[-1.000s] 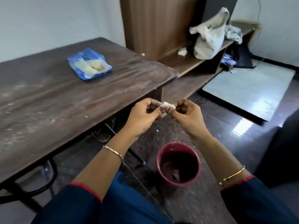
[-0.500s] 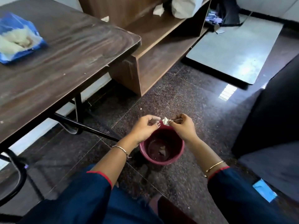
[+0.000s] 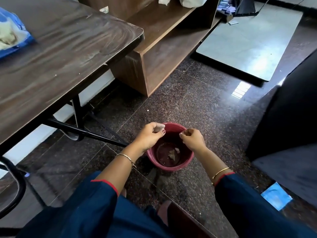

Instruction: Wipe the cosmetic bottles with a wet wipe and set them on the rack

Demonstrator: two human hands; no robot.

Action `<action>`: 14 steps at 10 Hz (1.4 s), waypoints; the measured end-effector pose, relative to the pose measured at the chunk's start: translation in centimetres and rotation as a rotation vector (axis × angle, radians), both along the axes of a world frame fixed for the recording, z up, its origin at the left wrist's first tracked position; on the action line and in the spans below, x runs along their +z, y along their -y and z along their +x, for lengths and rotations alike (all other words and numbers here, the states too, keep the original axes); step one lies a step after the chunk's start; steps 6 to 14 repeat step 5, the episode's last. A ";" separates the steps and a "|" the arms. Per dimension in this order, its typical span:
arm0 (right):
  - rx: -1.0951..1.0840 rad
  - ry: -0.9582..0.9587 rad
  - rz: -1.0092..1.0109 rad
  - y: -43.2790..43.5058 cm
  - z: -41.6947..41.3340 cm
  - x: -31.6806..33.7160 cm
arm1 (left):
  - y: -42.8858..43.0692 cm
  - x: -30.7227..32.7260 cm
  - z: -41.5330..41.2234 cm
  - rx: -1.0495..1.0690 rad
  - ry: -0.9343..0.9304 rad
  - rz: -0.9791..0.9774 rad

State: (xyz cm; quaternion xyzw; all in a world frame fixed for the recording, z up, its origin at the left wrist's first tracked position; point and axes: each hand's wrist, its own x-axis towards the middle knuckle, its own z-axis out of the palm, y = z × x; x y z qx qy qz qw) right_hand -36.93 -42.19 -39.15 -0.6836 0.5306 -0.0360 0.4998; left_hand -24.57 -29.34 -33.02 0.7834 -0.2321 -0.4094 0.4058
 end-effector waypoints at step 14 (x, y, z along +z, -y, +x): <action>0.000 0.642 -0.780 -3.6 9.3 17.1 | -0.2 14.7 2.2 0.150 1.178 -0.290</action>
